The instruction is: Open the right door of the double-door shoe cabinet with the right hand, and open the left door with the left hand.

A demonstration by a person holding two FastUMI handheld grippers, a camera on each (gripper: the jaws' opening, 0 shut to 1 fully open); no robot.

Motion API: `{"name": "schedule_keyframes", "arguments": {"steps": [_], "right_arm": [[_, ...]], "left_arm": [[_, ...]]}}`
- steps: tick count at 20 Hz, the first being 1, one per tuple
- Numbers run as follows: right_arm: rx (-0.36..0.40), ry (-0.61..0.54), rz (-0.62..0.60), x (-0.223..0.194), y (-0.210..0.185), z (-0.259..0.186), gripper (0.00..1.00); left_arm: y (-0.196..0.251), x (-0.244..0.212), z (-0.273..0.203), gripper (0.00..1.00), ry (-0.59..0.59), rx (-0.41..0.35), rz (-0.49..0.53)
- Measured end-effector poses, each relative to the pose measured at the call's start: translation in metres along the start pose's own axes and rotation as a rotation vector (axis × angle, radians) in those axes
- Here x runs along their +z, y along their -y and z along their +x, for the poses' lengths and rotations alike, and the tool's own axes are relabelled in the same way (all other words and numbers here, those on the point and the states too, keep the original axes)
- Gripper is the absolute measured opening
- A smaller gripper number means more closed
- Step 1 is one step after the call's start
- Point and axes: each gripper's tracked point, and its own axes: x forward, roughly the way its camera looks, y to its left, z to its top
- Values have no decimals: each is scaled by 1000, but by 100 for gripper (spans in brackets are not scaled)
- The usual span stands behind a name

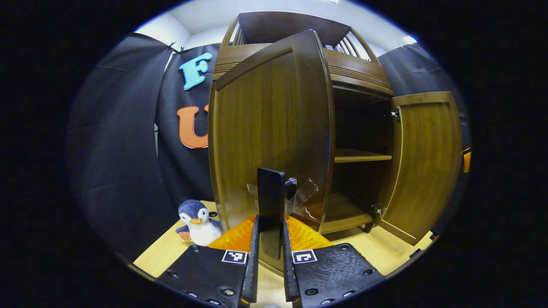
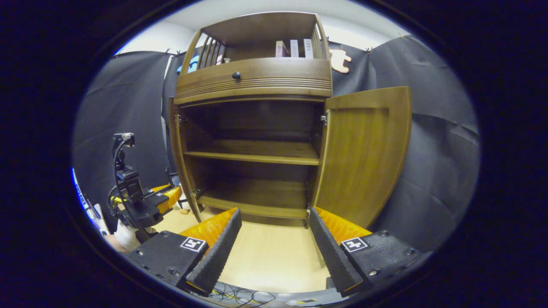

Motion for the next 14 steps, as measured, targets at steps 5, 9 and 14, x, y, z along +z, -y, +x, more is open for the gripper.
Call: {"name": "schedule_keyframes", "arguments": {"steps": [5, 9, 14], "right_arm": [[45, -3, -12, 0, -17, 5, 100], [60, -7, -14, -2, -24, 7, 100], [61, -12, -8, -2, -28, 10, 100]], "left_arm": [[-16, -1, -11, 23, 9, -18, 3], [-25, -3, -16, 23, 6, 8, 13], [-50, -5, -25, 22, 12, 57, -2]]}}
